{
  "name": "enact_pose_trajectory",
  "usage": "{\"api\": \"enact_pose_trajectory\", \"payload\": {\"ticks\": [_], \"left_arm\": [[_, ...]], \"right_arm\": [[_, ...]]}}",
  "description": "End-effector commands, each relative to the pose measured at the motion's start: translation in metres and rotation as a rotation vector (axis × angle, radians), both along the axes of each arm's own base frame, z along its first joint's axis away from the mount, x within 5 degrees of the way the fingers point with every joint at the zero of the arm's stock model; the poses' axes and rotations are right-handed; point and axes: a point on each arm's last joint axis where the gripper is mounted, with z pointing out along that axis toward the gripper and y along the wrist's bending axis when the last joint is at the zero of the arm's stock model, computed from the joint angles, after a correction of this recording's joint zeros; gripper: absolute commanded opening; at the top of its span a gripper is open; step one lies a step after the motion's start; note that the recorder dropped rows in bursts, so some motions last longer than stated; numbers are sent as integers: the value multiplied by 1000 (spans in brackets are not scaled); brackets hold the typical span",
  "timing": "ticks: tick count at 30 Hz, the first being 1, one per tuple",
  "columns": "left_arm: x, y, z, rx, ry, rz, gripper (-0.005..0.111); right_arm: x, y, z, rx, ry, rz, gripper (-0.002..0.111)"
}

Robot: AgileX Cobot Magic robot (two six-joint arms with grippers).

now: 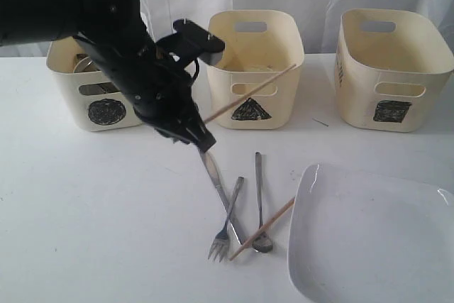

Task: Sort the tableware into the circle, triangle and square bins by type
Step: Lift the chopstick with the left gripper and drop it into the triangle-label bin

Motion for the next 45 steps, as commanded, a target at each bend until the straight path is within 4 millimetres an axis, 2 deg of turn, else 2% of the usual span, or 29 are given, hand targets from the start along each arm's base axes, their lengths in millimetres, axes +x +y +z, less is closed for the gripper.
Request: {"api": "enact_pose_trajectory", "payload": {"ticks": [1, 5, 11, 19, 24, 29, 34, 45], "left_arm": [[13, 1, 29, -74, -135, 22, 0], [30, -4, 33, -69, -186, 27, 0], [58, -27, 29, -125, -258, 23, 0], [92, -54, 35, -243, -402, 26, 0], [113, -67, 25, -281, -447, 35, 0], [140, -65, 6, -294, -459, 80, 0], [161, -53, -10, -313, -428, 159, 0], [166, -52, -16, -349, -398, 189, 2]], "right_arm": [[0, 0, -1, -6, -9, -3, 0], [0, 0, -1, -6, -9, -3, 0], [0, 0, -1, -6, -9, -3, 0], [0, 0, -1, -6, -9, -3, 0], [0, 0, -1, -6, -9, -3, 0], [0, 0, -1, -6, -9, -3, 0], [0, 0, -1, -6, -9, -3, 0], [0, 0, -1, -6, -9, -3, 0]]}}
